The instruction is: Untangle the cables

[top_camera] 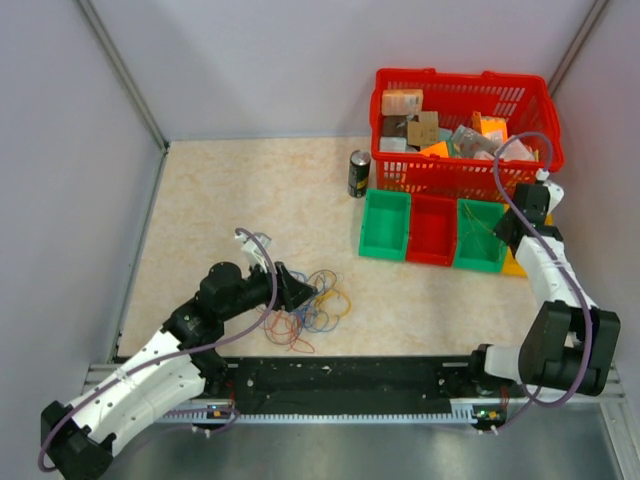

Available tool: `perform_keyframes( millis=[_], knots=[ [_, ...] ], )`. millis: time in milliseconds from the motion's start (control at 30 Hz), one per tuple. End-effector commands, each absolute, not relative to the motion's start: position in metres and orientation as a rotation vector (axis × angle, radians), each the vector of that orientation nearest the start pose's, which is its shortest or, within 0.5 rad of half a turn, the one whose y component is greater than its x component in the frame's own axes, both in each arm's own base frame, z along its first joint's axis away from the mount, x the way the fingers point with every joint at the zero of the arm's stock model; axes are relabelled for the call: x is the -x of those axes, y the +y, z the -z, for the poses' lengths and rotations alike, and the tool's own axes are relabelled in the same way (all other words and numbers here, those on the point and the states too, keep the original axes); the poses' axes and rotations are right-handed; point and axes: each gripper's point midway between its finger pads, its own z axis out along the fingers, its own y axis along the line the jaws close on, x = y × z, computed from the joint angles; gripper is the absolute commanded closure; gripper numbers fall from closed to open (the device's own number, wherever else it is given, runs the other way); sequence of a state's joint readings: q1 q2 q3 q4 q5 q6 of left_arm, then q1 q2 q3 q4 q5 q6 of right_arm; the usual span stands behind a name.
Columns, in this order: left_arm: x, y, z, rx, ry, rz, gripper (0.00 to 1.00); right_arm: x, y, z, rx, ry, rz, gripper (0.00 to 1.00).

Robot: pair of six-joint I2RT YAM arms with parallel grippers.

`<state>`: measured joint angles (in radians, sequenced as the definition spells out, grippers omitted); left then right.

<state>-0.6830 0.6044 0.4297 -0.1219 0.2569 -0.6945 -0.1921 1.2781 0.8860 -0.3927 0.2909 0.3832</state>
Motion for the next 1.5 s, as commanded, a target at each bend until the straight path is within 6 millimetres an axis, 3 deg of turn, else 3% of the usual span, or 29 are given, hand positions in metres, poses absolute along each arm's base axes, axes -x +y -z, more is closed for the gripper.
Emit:
perform_keyframes(
  millis=[0,100,200,333,433,533,600,700,767,967,1067,1233,1300,1333,1400,1467],
  knots=[
    [-0.169,-0.226,-0.186,-0.192,1.986,1.149,0.30,-0.373,-0.068,-0.143,-0.651,2.045,-0.009,1.00],
    [-0.171,-0.225,-0.186,-0.181,1.984,1.143,0.30,-0.396,-0.037,-0.153,-0.595,1.888,-0.278,1.00],
    [-0.171,-0.225,-0.186,-0.172,1.990,1.145,0.30,-0.407,-0.025,-0.152,-0.611,1.757,-0.412,1.00],
    [-0.171,-0.225,-0.183,-0.157,2.002,1.151,0.30,-0.426,-0.024,-0.125,-0.713,1.784,-0.474,1.00],
    [-0.170,-0.224,-0.180,-0.144,2.010,1.150,0.30,-0.426,-0.024,-0.109,-0.745,1.860,-0.429,1.00],
    [-0.172,-0.224,-0.179,-0.134,2.013,1.143,0.30,-0.411,-0.032,-0.093,-0.784,2.005,-0.280,1.00],
    [-0.172,-0.225,-0.174,-0.141,2.042,1.128,0.28,-0.406,-0.043,-0.097,-0.807,2.070,-0.172,0.85],
    [-0.177,-0.225,-0.172,-0.149,2.078,1.090,0.27,-0.384,-0.042,-0.104,-0.802,2.145,-0.138,0.54],
    [-0.180,-0.225,-0.172,-0.159,2.083,1.068,0.26,-0.369,-0.043,-0.113,-0.796,2.151,-0.111,0.43],
    [-0.189,-0.227,-0.166,-0.161,2.139,1.007,0.24,-0.332,-0.047,-0.123,-0.736,2.165,-0.034,0.37],
    [-0.191,-0.229,-0.164,-0.151,2.161,1.005,0.26,-0.328,-0.056,-0.127,-0.727,2.153,0.031,0.33],
    [-0.185,-0.237,-0.165,-0.154,2.184,1.069,0.29,-0.334,-0.056,-0.123,-0.758,2.175,0.013,0.34],
    [-0.183,-0.238,-0.166,-0.151,2.182,1.091,0.30,-0.330,-0.063,-0.118,-0.783,2.183,0.064,0.40],
    [-0.182,-0.237,-0.164,-0.148,2.180,1.094,0.29,-0.328,-0.065,-0.117,-0.780,2.184,0.081,0.46],
    [-0.180,-0.235,-0.161,-0.147,2.176,1.094,0.30,-0.328,-0.066,-0.118,-0.758,2.181,0.095,0.76],
    [-0.180,-0.234,-0.159,-0.147,2.172,1.085,0.30,-0.328,-0.065,-0.121,-0.740,2.174,0.116,0.88]
  ],
)
